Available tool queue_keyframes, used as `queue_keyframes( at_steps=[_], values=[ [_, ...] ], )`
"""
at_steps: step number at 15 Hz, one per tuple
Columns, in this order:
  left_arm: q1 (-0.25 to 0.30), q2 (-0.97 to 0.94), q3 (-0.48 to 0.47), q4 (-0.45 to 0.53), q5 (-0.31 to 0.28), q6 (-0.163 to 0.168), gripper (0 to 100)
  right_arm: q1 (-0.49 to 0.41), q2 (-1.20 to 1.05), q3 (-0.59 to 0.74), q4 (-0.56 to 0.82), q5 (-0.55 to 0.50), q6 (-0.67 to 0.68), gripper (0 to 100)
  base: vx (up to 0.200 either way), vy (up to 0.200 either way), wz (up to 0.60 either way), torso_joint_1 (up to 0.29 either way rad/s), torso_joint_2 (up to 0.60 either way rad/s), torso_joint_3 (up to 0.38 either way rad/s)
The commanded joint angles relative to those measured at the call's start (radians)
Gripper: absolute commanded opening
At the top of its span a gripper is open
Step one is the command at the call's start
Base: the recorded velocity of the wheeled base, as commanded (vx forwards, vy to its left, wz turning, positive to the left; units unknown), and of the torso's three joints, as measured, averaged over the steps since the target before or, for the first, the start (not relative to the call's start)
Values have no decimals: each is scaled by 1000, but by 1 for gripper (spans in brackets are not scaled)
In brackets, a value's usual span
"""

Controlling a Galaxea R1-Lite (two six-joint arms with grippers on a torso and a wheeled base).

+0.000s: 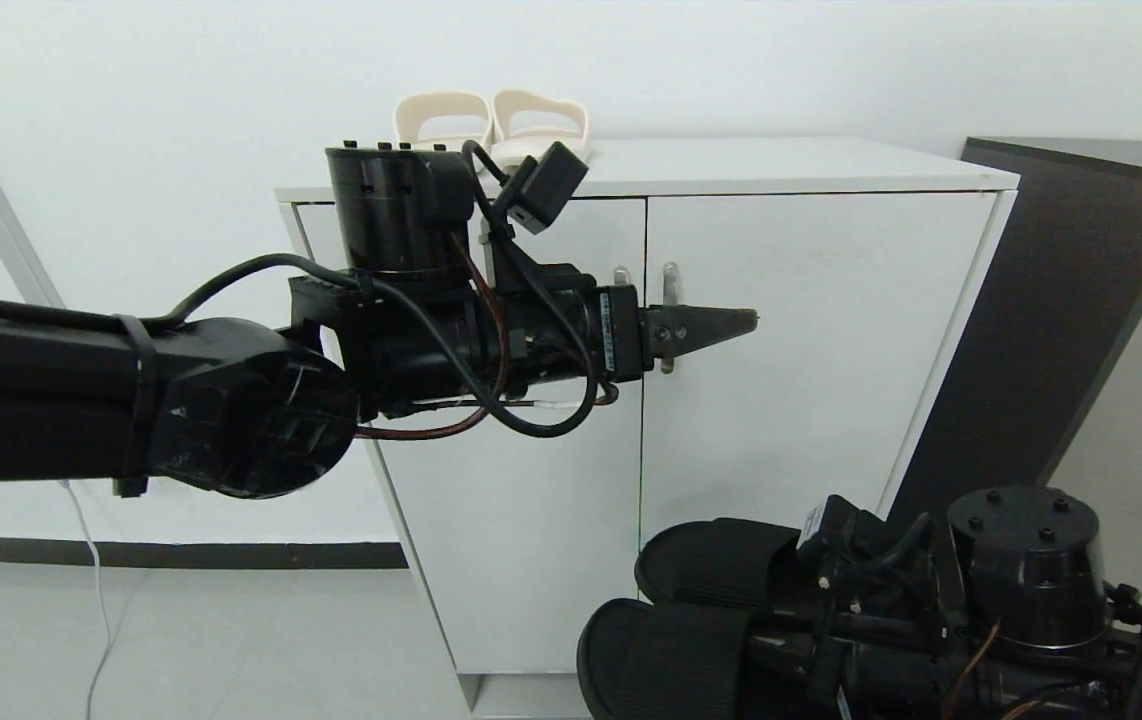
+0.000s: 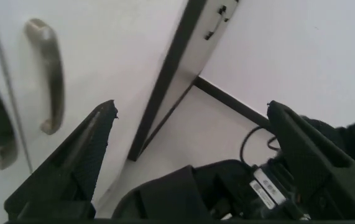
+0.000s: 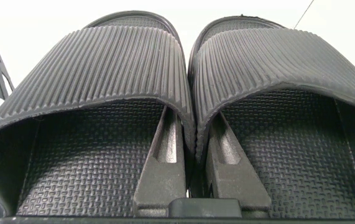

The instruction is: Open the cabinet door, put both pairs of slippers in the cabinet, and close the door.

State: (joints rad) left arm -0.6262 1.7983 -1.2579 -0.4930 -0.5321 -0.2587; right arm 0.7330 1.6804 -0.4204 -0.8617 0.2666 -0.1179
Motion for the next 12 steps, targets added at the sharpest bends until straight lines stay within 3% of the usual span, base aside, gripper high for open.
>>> queue_keyframes(
  at_steps=[1,7,12],
  values=[
    [0,24,-18,-1,29,1,100,0,4,0,0,0,0,0,0,0,0,0,0,0],
    [20,112,-94,-1,110,1,100,0,4,-1,0,0,1,0,0,0,0,0,0,0],
    [25,162,-140,-1,115,-2,100,0,5,0,0,2,1,0,0,0,0,0,0,0]
  ],
)
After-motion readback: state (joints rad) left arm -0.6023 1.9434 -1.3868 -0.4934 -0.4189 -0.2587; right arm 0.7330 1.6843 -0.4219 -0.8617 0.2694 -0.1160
